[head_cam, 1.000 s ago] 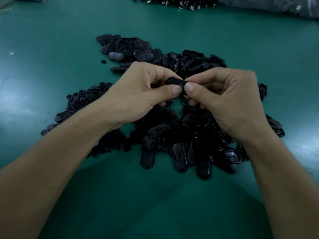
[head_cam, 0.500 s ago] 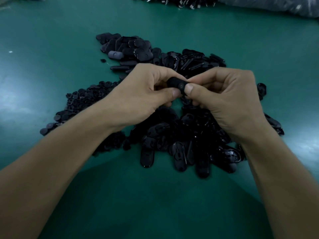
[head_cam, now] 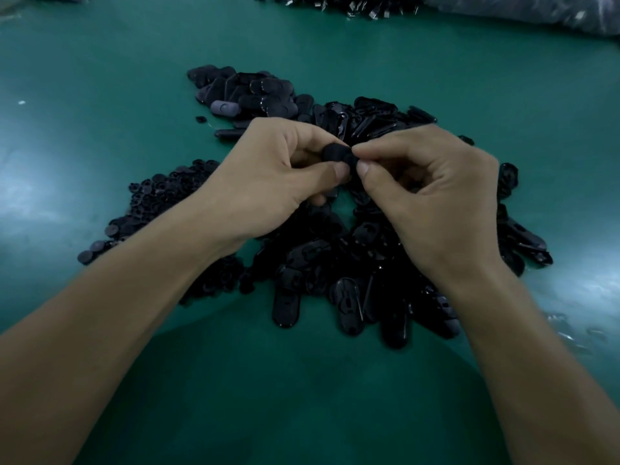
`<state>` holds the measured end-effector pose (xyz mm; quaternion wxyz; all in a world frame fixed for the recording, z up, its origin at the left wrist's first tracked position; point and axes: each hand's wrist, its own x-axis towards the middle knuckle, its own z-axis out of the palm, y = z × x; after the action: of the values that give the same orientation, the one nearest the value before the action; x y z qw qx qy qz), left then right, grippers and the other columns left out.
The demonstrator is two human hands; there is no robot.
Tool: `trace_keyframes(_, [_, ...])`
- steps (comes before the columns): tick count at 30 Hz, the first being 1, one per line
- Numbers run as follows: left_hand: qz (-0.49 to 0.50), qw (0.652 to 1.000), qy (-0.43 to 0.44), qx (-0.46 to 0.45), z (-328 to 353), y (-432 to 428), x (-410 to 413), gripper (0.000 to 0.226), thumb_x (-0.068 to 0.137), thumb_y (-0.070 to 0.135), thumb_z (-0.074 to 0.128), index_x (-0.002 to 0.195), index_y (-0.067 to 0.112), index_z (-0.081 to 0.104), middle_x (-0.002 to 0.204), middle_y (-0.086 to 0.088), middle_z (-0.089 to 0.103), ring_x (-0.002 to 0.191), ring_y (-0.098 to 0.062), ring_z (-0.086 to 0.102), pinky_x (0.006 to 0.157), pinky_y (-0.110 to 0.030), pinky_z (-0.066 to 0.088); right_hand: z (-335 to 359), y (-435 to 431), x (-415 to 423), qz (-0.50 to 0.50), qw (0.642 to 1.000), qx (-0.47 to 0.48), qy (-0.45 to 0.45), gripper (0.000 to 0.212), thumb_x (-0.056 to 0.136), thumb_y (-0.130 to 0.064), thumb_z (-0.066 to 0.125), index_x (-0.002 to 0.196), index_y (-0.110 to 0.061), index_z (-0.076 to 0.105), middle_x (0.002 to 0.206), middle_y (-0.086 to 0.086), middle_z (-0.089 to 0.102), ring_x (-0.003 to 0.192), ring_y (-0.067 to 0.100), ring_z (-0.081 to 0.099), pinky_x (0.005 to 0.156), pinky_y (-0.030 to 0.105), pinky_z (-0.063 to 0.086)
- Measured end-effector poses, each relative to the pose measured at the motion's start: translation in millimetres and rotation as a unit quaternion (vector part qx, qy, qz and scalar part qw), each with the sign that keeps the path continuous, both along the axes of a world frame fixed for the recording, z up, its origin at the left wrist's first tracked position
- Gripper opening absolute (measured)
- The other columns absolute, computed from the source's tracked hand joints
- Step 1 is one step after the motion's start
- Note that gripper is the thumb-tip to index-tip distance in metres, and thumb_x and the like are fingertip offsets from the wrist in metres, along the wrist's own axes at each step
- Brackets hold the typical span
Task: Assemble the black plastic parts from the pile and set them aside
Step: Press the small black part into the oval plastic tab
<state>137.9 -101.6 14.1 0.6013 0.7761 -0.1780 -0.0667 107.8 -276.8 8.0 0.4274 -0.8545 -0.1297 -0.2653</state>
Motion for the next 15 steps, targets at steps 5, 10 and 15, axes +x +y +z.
trace_keyframes(5, [0.031,0.999,0.003,-0.021,-2,-3,-1,0.012,0.092,0.007,0.07,0.094,0.017,0.075,0.088,-0.011,0.076,0.071,-0.008,0.067,0.066,-0.018,0.055,-2,5,-2,-0.023,0.999,-0.028,-0.017,0.014,0.089,-0.017,0.072,0.101,-0.021,0.078,0.092,-0.005,0.063,0.081,-0.003,0.057,0.071,0.008,0.041])
trace_keyframes(10, [0.043,0.999,0.001,-0.033,-1,-4,-2,0.017,0.09,0.003,0.07,0.092,0.018,0.076,0.087,-0.009,0.077,0.074,-0.013,0.069,0.069,-0.02,0.058,2,13,-5,-0.016,1.0,-0.001,0.014,0.011,0.09,-0.017,0.073,0.097,-0.025,0.077,0.086,-0.015,0.069,0.079,0.0,0.065,0.072,0.012,0.049])
trace_keyframes(15, [0.031,0.999,0.008,-0.035,-2,-6,-4,0.015,0.091,0.006,0.071,0.093,0.019,0.077,0.087,-0.007,0.077,0.075,-0.011,0.068,0.07,-0.022,0.058,4,13,-4,-0.044,0.999,-0.016,0.021,0.01,0.093,-0.018,0.069,0.097,-0.024,0.076,0.084,-0.018,0.067,0.079,-0.002,0.064,0.072,0.009,0.048])
